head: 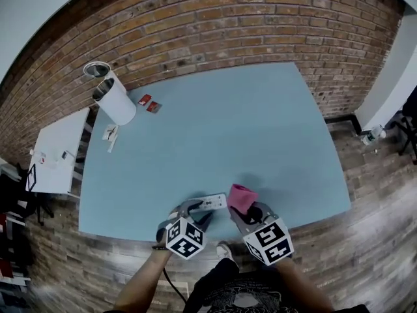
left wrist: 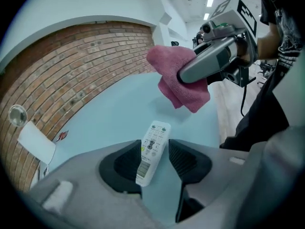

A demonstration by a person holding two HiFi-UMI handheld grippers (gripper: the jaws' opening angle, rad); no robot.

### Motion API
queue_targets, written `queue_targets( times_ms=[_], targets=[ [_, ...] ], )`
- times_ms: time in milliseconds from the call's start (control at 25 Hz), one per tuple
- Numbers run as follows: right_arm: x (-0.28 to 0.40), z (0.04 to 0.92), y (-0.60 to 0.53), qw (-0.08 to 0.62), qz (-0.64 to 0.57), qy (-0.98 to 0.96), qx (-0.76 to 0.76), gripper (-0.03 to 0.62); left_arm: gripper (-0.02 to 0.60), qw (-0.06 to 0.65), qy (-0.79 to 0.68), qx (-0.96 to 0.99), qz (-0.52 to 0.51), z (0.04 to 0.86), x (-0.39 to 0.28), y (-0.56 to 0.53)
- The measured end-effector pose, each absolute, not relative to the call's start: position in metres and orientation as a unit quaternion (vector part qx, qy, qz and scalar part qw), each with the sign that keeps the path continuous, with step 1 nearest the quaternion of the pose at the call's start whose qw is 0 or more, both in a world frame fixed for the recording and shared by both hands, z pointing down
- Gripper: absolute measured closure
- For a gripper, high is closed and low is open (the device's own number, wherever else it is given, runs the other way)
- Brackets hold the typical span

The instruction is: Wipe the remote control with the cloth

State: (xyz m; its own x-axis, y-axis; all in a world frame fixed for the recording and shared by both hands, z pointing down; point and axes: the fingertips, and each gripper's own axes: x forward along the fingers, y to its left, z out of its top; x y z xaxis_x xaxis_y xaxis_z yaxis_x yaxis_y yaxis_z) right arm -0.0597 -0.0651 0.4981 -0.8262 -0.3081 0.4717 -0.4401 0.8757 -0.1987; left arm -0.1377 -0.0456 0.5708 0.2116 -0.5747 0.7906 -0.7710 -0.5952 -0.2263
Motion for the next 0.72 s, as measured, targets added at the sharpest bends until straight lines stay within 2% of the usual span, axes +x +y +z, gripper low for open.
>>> queue_targets(
  times_ms=[160,240,520,720],
  targets=[
    [-0.059,0.502,-0.066,0.220,0.161,-0.935,0.226,0.533,0.371,0.100,-0.374,0.788,0.479,0.582,-0.139,-0.055],
    [-0.056,0.504,-0.066,0.221,0.166,-0.930,0.241,0.533,0.322,0.101,-0.343,0.793,0.493,0.589,-0.139,-0.058],
    [-0.045,0.508,-0.066,0.223,0.177,-0.915,0.285,0.533,0.319,0.096,-0.232,0.798,0.548,0.612,-0.135,-0.060],
    [-0.042,0.509,-0.065,0.224,0.179,-0.909,0.304,0.533,0.321,0.133,-0.169,0.794,0.568,0.621,-0.132,-0.058]
  ],
)
